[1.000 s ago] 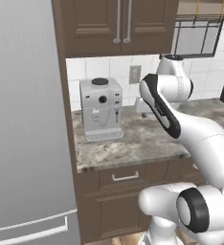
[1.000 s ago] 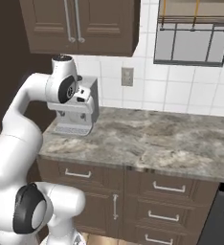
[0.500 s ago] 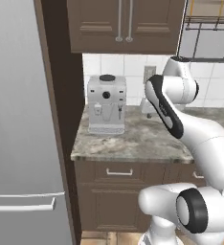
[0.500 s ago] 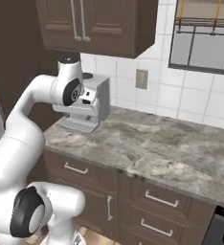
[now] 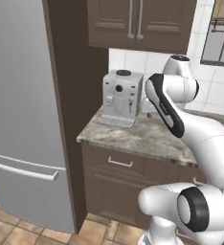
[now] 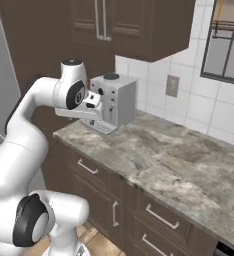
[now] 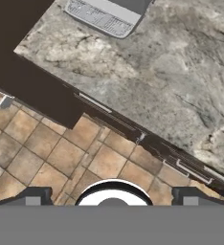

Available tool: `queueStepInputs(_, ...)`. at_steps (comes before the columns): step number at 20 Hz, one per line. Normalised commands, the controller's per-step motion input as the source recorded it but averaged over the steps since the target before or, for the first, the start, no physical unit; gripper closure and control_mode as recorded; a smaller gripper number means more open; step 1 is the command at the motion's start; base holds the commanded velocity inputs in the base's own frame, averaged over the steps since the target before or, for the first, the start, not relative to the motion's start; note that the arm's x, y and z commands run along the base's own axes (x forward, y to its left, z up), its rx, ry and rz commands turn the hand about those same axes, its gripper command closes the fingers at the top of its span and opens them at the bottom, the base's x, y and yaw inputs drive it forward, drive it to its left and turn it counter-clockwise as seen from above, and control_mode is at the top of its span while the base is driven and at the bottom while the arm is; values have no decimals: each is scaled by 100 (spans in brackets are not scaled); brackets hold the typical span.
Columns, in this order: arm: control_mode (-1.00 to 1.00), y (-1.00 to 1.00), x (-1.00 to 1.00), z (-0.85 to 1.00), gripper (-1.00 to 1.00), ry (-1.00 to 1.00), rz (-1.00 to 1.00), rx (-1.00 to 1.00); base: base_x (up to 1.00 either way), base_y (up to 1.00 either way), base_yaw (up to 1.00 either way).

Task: Take a straw from the drawer in front and place it inside the glass cup on the dining counter.

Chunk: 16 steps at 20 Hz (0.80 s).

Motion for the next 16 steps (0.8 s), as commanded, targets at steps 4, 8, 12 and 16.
queueStepInputs(4,100,0,0,0,-100,0,0,0,0,-59,43)
queueStepInputs(8,100,0,0,0,-100,0,0,0,0,-57,36)
queueStepInputs(12,100,0,0,0,-100,0,0,0,0,-55,21)
queueStepInputs(16,100,0,0,0,-100,0,0,0,0,-42,2)
